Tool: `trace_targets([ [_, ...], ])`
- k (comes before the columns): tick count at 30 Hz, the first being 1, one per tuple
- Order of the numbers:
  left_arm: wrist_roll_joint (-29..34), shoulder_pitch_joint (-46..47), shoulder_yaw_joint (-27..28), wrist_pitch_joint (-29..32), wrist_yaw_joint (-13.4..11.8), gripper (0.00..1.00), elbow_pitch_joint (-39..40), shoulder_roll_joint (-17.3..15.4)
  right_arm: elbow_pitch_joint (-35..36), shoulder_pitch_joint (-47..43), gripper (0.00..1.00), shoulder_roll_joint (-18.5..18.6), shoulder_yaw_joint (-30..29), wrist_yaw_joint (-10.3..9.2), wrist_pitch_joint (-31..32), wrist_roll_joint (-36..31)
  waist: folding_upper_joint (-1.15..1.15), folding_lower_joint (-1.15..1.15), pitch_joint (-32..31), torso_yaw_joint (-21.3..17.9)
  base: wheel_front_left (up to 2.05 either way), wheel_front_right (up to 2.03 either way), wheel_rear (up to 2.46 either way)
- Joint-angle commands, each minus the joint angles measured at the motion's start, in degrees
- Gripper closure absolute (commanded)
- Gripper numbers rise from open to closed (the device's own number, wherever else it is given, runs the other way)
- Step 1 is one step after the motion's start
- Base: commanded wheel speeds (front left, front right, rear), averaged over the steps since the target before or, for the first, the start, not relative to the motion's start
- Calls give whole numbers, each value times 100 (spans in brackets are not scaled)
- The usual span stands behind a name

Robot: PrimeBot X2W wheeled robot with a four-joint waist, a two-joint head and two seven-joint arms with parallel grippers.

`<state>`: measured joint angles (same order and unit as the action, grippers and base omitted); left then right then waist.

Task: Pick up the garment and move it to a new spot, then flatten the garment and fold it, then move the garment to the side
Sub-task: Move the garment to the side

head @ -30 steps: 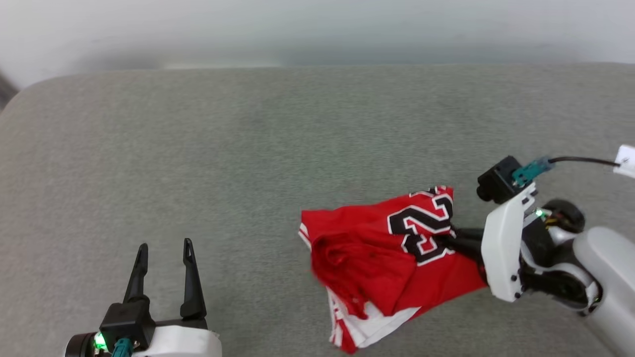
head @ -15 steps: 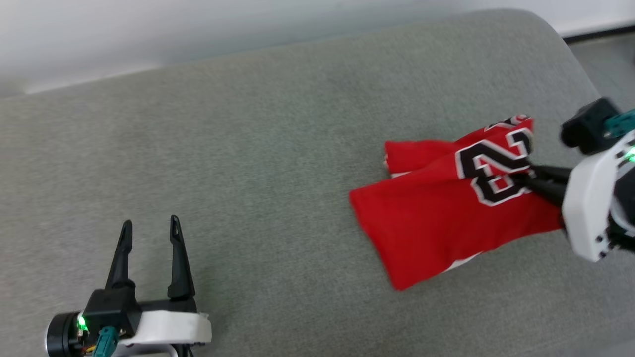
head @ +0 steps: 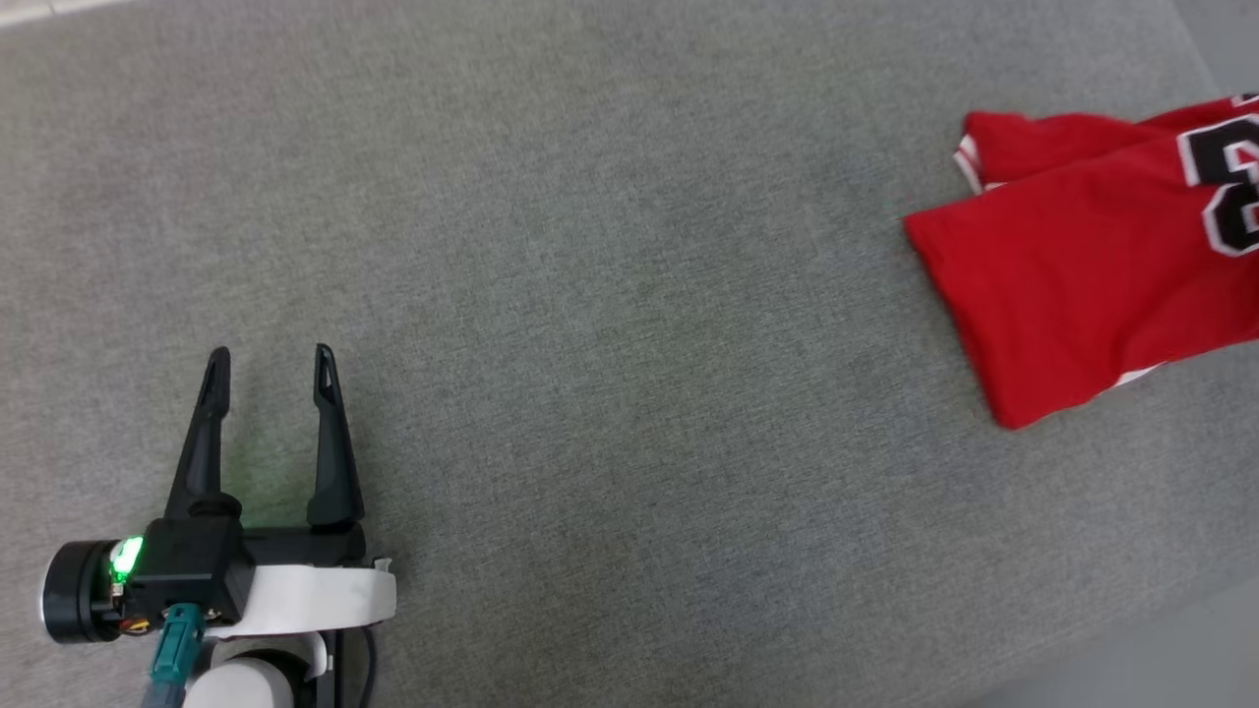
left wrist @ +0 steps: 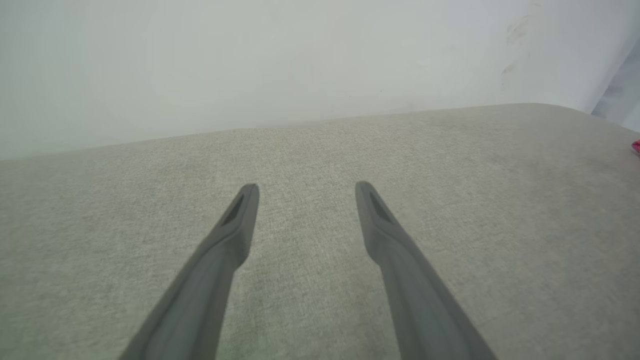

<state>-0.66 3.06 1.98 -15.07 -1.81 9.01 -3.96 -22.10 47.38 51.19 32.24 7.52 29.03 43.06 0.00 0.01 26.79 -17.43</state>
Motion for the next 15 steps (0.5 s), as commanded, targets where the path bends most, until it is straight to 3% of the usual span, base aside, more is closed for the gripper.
trace_targets([
  [1, 45, 97, -11, -13, 8, 0, 51, -29, -177, 163, 100, -69, -83, -6, -81, -104, 0, -1, 209, 23, 0, 0, 0],
  [5, 93, 140, -49, -13, -19, 0, 179, -43, -891, 457, 100, -154, -264, -6, -302, -459, 0, -1, 428, 69, 0, 0, 0],
  [13, 94, 171, -121, -13, -78, 0, 214, -41, -1901, 702, 100, -676, -506, -6, -614, -772, 0, -1, 456, 114, 0, 0, 0],
  [15, 61, 126, -150, -13, -103, 0, 192, -24, -2040, 731, 0, -757, -508, -6, -642, -891, 0, -1, 332, 128, 0, 0, 0],
])
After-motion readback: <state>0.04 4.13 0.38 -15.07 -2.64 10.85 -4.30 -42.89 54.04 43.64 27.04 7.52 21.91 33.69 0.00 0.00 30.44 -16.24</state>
